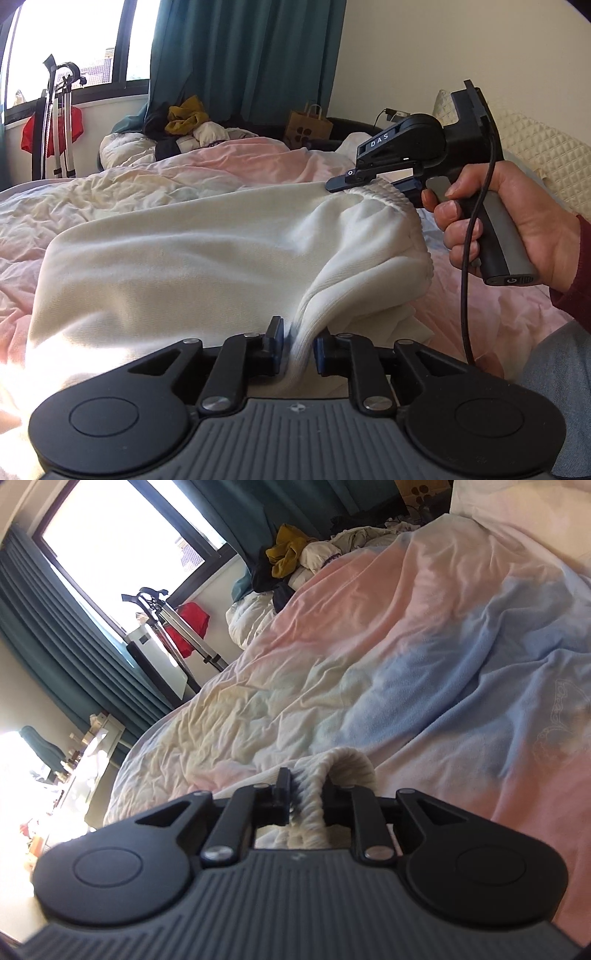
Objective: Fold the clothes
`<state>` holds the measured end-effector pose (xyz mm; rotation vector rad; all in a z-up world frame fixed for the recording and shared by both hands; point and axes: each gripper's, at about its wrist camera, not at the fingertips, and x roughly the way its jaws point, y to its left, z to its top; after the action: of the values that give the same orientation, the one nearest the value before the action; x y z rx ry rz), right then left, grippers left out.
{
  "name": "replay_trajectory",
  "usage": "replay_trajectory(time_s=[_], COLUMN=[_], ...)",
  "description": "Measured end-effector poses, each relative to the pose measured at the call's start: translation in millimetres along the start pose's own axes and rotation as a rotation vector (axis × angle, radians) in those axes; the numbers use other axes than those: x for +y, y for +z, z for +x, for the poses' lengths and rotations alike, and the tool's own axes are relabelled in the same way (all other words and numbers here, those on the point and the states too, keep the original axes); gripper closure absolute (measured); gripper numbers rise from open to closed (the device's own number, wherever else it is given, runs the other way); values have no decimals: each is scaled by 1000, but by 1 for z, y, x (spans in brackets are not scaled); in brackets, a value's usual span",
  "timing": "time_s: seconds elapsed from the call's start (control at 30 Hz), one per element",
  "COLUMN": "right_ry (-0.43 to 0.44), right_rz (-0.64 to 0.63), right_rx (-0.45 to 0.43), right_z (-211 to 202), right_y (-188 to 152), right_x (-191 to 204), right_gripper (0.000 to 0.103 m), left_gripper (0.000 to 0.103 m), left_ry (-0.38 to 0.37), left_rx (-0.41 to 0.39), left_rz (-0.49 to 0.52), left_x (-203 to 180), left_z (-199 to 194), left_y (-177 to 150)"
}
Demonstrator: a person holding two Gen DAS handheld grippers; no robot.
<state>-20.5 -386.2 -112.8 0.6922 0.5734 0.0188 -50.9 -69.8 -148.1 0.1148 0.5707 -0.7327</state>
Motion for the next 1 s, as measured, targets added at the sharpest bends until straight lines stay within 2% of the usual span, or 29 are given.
replay_trajectory(time_s=[0.13, 0.17, 0.2, 0.23, 0.27, 0.3, 0.37, 0.43, 0.5, 0.53, 0.67, 0.77, 0.87, 0.93, 1.0], right_ry=[9, 3, 5, 7, 6, -2, -14, 0, 21, 3, -68, -120, -138, -151, -141], right_rz=[8, 9, 9, 9, 7, 1, -7, 3, 28, 38, 80, 111, 112, 96, 113], right_rx=[-54, -74, -90, -103, -114, -118, -105, -49, 31, 68, 217, 326, 400, 441, 462], right_z=[-31, -41, -50, -58, -66, -74, -87, -95, -97, -93, -77, -65, -43, -27, -13], right_y=[-6, -8, -11, -13, -16, -20, -29, -38, -44, -46, -54, -60, -66, -70, -74], right_x=[7, 9, 10, 12, 13, 14, 14, 12, 12, 12, 10, 9, 4, 2, -5], right_gripper=[76, 72, 63, 57, 41, 28, 21, 21, 21, 21, 21, 20, 20, 14, 13], left_gripper=[51, 45, 40, 31, 23, 21, 21, 20, 17, 17, 17, 17, 17, 17, 17], left_ry=[-27, -34, -41, -45, -50, -55, -69, -55, 5, 35, 195, 191, 169, 179, 181], left_rx=[-45, -65, -86, -112, -139, -165, -195, -206, -197, -192, -101, -47, -3, 34, 74], left_rz=[-32, -39, -46, -63, -81, -99, -171, -250, -342, -387, -508, -619, -669, -669, -686], left_x=[1, 1, 1, 3, 5, 7, 20, 36, 55, 65, 104, 130, 142, 143, 146], left_z=[-16, -22, -28, -37, -45, -53, -70, -80, -91, -96, -97, -96, -88, -80, -68], left_y=[7, 9, 12, 14, 16, 18, 23, 26, 28, 29, 23, 12, 3, -2, -7])
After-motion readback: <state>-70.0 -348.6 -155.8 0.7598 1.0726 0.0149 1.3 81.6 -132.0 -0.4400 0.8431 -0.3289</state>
